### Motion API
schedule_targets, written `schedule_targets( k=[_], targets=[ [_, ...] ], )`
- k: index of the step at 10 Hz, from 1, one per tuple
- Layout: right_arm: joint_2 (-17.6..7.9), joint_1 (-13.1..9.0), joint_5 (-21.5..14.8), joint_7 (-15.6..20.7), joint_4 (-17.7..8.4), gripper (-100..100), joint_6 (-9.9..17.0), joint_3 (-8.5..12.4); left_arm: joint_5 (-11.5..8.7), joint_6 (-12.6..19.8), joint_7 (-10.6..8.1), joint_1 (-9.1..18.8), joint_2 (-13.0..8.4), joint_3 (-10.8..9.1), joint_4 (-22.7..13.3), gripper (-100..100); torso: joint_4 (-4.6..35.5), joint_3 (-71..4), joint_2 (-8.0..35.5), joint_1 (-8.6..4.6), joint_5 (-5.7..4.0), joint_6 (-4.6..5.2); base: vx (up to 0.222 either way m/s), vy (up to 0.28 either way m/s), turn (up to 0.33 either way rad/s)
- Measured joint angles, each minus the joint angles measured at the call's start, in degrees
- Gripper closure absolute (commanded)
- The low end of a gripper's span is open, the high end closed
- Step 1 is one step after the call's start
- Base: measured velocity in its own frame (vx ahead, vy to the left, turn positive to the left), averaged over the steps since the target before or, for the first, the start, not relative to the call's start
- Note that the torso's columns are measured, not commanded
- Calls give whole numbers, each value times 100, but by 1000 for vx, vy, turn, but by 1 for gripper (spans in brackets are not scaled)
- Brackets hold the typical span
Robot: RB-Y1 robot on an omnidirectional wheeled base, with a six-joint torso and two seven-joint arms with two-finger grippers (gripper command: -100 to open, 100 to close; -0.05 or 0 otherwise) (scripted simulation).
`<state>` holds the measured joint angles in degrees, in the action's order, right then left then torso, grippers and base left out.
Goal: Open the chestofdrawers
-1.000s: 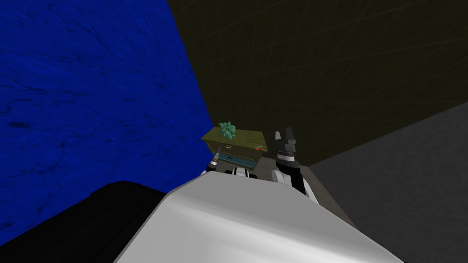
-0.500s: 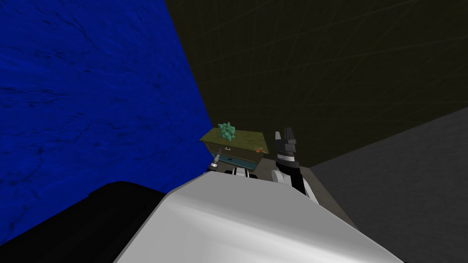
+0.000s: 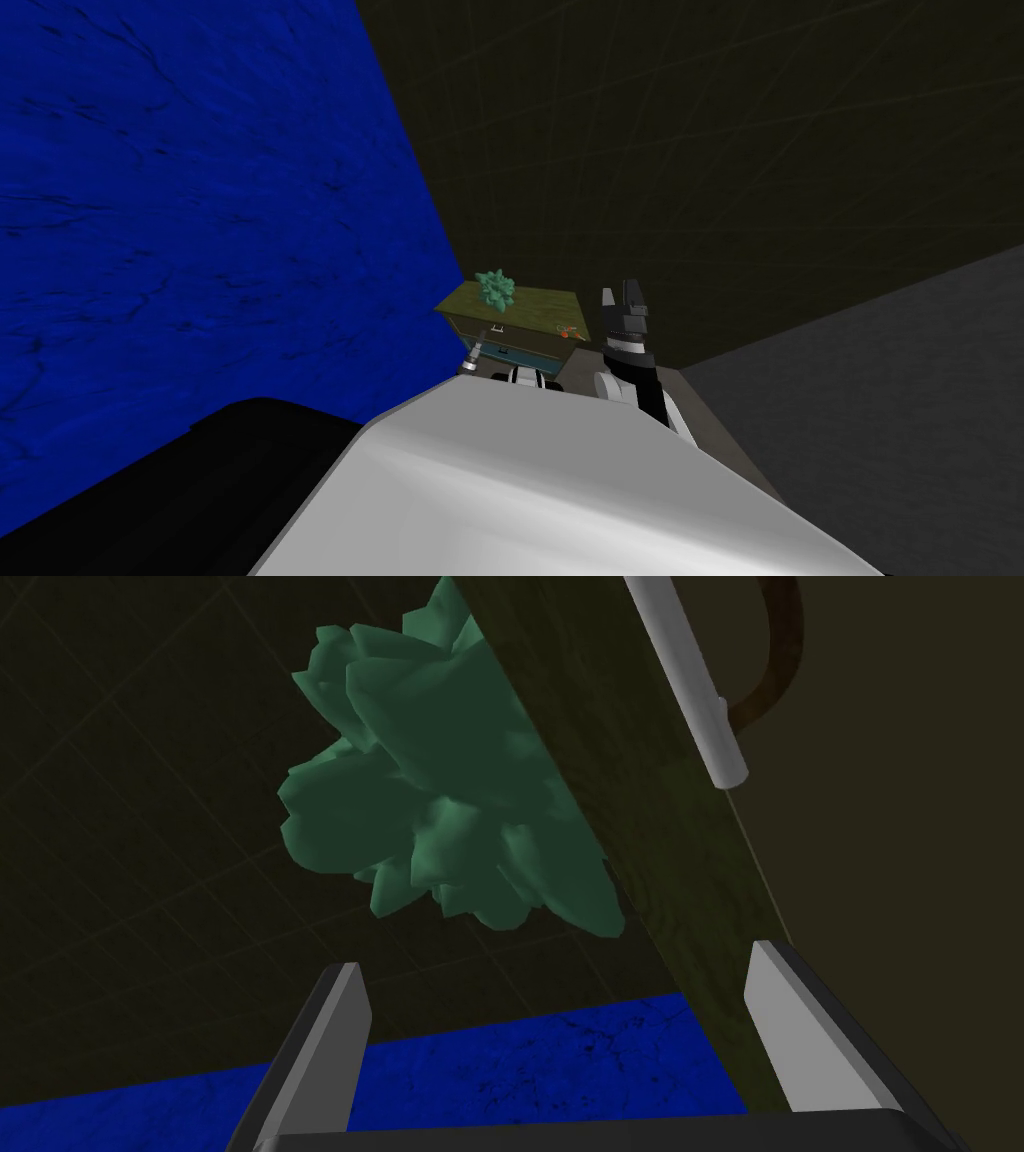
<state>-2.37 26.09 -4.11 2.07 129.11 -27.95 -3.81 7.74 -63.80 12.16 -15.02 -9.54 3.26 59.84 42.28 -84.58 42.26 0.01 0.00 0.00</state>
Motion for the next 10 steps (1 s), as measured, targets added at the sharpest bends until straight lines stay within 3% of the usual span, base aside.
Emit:
schedule_targets(
  k=[7,10],
  targets=[
    [0,0,0,0,0,0,0,0,0,-411,124,239,189,-23,-1058,-100,0,1,2,-1,0,0,47,1,-5],
    [0,0,0,0,0,0,0,0,10,-581,207,348,437,-24,-1537,-100,1,1,2,-1,0,0,42,5,-16]
  ],
)
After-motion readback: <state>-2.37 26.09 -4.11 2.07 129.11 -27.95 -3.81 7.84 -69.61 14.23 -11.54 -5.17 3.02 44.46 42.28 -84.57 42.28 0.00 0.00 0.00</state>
